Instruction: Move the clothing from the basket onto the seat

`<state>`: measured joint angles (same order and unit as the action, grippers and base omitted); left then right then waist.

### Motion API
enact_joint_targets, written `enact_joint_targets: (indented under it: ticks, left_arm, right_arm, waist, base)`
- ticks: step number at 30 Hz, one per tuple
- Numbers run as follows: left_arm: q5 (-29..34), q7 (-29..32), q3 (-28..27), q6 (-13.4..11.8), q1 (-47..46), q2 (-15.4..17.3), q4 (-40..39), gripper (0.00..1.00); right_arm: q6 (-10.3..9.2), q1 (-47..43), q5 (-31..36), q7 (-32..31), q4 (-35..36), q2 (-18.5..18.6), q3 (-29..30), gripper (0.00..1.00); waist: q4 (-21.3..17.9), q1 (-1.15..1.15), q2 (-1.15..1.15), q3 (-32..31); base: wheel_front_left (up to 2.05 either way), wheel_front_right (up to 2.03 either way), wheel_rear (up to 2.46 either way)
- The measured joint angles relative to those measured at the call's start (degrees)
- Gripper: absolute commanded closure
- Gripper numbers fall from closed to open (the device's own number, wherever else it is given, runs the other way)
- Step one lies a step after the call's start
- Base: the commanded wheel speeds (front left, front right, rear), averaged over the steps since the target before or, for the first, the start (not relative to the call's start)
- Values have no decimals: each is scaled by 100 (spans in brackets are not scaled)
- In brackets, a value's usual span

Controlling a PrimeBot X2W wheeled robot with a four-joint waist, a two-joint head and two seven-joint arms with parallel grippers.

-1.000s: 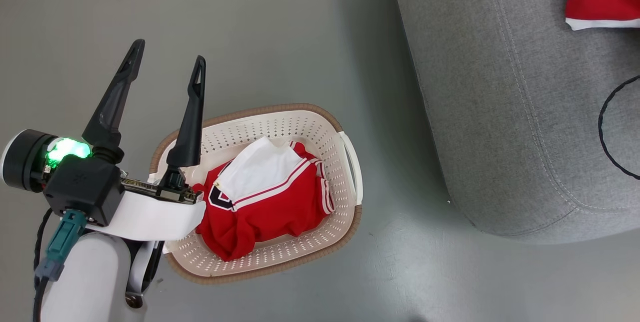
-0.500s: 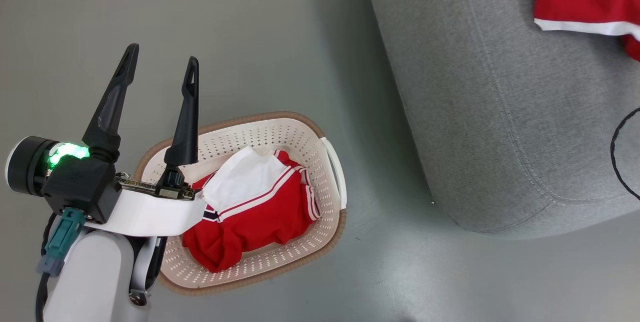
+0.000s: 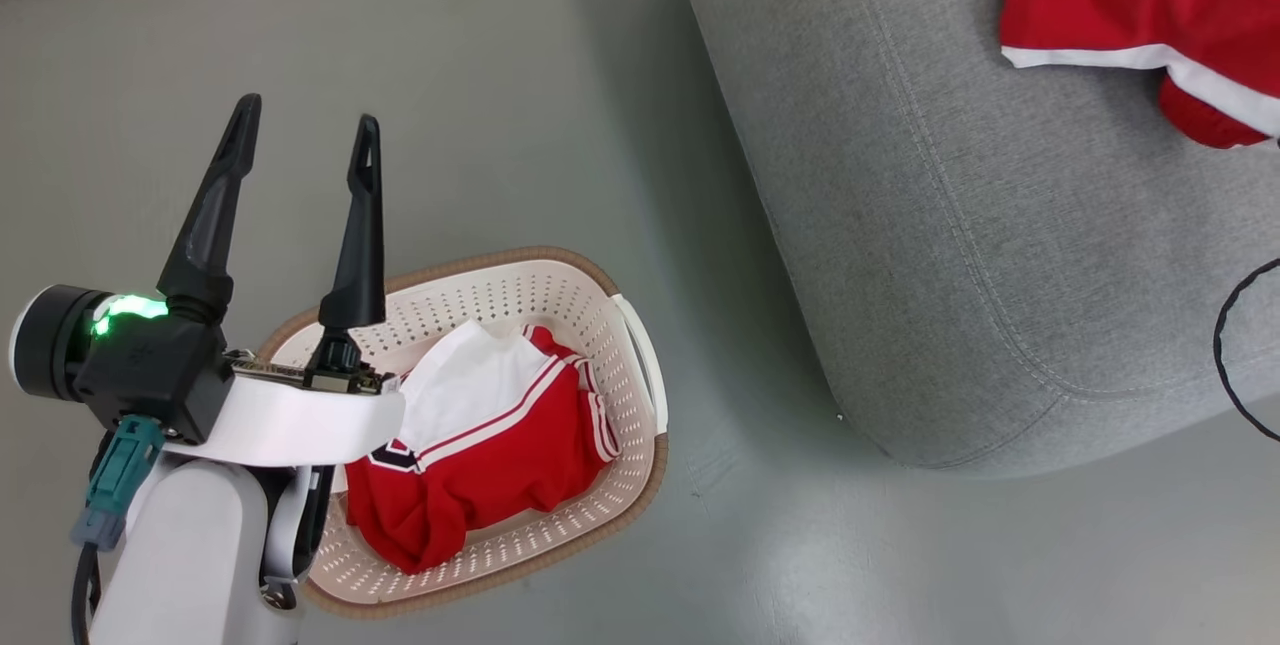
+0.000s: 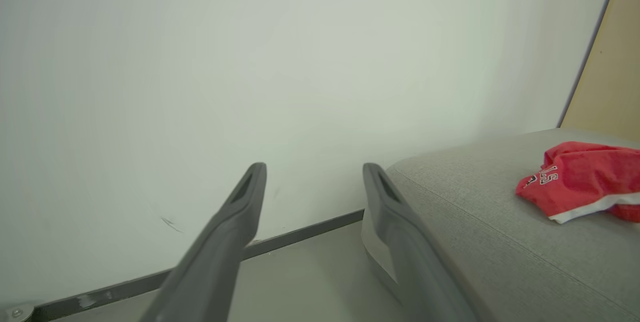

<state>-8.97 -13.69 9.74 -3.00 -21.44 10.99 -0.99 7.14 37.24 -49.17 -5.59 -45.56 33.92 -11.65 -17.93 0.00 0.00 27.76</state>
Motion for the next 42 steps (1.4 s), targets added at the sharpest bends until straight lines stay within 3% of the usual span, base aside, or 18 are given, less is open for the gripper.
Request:
enact_joint_targets:
  ticks: [13,18,28,42]
  left_arm:
    - [-67,-46,-258,-111,130,-38,93,0]
    - [-97,-49,-330,-176,248,-62,136,0]
    - [-88,-94,-580,-414,783,-40,343,0]
    - [-90,-94,-690,-613,1345,-185,481,0]
  right_arm:
    - [0,-79,-114,25,1295,565,-243,0]
    - [0,-77,-69,224,1699,626,-380,0]
    - [0,-74,430,894,2555,363,-803,0]
    - [0,-488,1270,1719,2838,-100,-683,0]
  waist:
    - [-21,0,0,-376]
    - [45,0,0,-558]
    - [298,0,0,-972]
    - [769,0,0,-1604]
  base:
    - [0,0,0]
    - [0,0,0]
    - [0,0,0]
    - [0,0,0]
